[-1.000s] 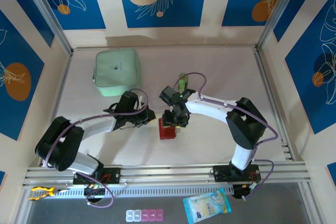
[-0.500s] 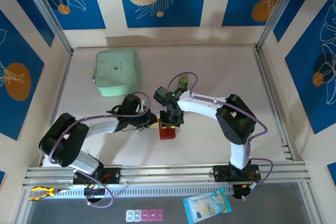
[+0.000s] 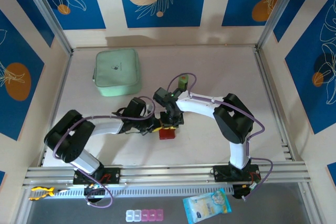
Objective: Take the credit cards out of the card holder
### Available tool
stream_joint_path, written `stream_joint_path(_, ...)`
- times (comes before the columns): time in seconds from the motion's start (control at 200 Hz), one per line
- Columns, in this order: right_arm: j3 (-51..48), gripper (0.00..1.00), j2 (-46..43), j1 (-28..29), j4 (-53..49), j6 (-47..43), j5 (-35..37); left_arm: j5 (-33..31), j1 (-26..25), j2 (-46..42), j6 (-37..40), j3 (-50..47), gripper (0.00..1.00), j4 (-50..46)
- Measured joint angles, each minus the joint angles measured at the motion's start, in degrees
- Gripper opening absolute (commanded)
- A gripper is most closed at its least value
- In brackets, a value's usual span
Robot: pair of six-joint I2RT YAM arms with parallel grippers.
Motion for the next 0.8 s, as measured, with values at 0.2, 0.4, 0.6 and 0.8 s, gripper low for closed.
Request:
stream_joint_path(0.2, 0.5, 0.02, -0.2, 0.2, -0.7, -0.2, 0.4, 0.0, 0.0, 1.0, 0.1, 0.2, 0.00, -0.2)
stream_joint_path(0.4, 0.5, 0.00, -0.5, 0.4, -0.7, 0.1, 0.7, -0.1, 0.0, 1.7, 0.4, 1.0, 0.00, -1.5)
stream_joint_path(0.6, -0.9, 0.00, -1.9, 0.1, 0.3, 0.1, 0.9, -0.2, 0.0, 2.0, 1.4, 1.1, 0.00, -1.7)
stream_joint_path(0.8, -3.9, 0.00, -5.4, -1.6, 0.8, 0.0, 1.2, -0.6, 0.0, 1.9, 1.8, 1.1, 0.00, -2.2)
